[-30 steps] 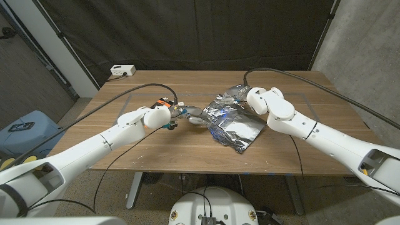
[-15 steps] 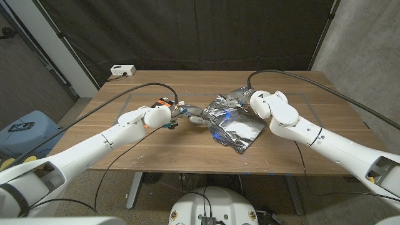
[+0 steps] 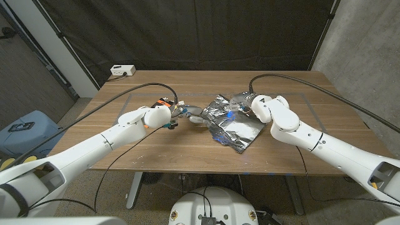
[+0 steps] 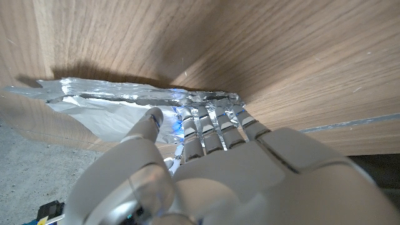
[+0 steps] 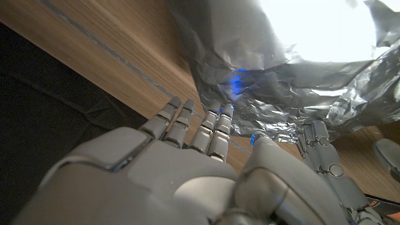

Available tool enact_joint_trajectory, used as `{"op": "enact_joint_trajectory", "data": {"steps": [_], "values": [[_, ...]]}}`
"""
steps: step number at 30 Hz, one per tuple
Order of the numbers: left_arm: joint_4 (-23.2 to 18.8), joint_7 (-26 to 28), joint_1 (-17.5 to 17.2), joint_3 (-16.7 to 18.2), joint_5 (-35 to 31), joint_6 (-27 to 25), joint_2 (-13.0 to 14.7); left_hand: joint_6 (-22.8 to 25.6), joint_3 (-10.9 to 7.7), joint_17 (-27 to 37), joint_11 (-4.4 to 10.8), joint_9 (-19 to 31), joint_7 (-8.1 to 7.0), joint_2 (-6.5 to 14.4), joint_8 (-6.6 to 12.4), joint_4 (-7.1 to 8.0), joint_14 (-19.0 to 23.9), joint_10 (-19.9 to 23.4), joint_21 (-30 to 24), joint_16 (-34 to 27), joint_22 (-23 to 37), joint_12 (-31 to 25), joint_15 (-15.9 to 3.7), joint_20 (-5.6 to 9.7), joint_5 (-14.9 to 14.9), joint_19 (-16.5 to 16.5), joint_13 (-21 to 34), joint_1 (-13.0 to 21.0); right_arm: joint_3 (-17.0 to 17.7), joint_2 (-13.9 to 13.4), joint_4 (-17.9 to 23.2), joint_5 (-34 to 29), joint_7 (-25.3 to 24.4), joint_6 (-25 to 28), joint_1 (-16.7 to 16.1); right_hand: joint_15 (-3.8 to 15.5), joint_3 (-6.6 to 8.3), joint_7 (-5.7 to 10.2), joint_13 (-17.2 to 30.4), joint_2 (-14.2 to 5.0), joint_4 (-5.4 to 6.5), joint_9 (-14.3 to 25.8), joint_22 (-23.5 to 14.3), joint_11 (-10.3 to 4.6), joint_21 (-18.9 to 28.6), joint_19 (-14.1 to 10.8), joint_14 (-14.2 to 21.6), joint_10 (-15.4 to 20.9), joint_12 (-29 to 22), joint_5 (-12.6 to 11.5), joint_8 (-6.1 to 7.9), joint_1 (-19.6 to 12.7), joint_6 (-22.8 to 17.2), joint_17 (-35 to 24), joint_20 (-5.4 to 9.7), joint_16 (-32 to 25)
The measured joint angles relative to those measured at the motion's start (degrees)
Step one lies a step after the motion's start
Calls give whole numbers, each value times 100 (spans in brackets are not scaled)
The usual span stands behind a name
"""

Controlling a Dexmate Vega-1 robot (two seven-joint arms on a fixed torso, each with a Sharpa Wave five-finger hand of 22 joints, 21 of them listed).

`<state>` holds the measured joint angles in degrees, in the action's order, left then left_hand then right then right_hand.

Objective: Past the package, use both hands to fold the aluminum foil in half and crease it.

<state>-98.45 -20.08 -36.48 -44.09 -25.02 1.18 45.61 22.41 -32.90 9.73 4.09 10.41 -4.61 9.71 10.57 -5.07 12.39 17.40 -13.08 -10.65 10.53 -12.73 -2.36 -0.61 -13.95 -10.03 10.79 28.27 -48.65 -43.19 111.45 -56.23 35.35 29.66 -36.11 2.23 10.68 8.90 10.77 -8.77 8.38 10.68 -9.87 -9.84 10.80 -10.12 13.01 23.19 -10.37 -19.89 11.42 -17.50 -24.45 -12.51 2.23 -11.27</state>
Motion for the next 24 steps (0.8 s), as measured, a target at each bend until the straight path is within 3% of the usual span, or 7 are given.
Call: {"op": "enact_joint_trajectory", "data": {"steps": [24], "values": [[-180,-32,-78,47,50,-158,80,0,-54,0,0,0,0,1,0,-7,0,0,0,0,0,24,0,0,0,0,-1,-45,-31,-48,-538,38,-359,-296,-57,0,0,1,-14,0,0,-9,-1,-53,-21,76,-61,53,-23,0,-17,61,3,-1,2,0]]}}
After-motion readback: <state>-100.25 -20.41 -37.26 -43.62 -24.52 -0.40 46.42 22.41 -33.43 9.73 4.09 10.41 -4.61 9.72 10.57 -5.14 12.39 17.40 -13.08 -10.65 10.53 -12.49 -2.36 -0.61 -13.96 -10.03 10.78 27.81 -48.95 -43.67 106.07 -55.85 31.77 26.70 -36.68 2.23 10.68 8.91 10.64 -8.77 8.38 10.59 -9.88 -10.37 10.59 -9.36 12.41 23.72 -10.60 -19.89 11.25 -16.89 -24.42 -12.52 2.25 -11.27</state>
